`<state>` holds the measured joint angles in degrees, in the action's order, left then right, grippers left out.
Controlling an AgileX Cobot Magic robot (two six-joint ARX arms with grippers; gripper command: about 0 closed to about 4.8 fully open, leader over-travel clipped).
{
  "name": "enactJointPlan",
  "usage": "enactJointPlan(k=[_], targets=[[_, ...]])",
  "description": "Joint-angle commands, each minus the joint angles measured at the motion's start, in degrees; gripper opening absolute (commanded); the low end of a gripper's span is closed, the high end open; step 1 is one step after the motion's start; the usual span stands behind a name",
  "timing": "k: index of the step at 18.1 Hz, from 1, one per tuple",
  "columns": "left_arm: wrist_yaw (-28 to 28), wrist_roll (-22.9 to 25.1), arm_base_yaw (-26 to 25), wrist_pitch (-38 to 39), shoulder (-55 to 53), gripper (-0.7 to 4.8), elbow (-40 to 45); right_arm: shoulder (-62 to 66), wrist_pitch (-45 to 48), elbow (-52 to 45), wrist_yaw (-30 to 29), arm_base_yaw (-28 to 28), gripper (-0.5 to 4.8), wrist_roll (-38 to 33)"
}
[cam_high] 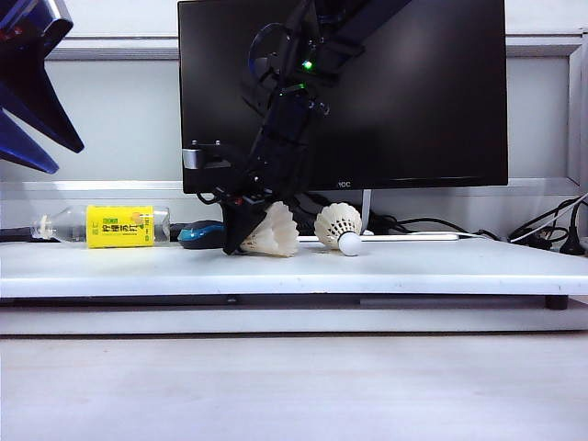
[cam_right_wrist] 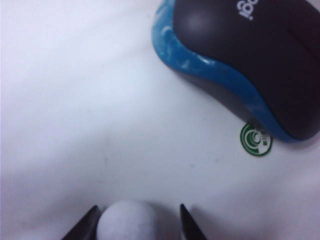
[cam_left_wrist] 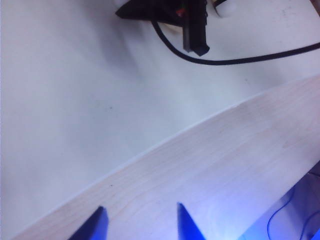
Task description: Stack the badminton balls on the table vertically.
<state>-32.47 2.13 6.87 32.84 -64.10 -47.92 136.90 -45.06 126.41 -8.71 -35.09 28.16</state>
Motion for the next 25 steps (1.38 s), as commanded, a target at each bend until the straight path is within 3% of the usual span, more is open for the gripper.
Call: enactJointPlan(k=[1,6,11,16,22,25], targets=[[-0.3,0.5,0.0,-0.3,0.1,1.87,0.1,0.1,0.2,0.2,0.3,-0.2,1.50,0.2],[-0.3,0.5,0.0,-0.3,0.1,1.87,0.1,0.1,0.4,0.3,0.3,-0.2,1.43,-0.1],[-0.3,0.5,0.0,-0.3,0.1,1.87,0.0,-1.4,7.2,0.4,0.0,-0.2,1.44,-9.0],[-0.3,0.5,0.0,-0.8,0.1,1.87,0.0,-4.9,13.3,3.2,-1.2,1.5,1.49,-22.7],[-0.2,0.4,0.0,-2.6,0.1,1.87,0.0,-13.4,15.1,3.2,-1.8,4.8,1.49,-26.6],[0.2,-0.1,0.0,-2.8,0.1,1.88,0.0,-16.9,14.9,3.2,-1.9,7.2,1.74,-28.8]])
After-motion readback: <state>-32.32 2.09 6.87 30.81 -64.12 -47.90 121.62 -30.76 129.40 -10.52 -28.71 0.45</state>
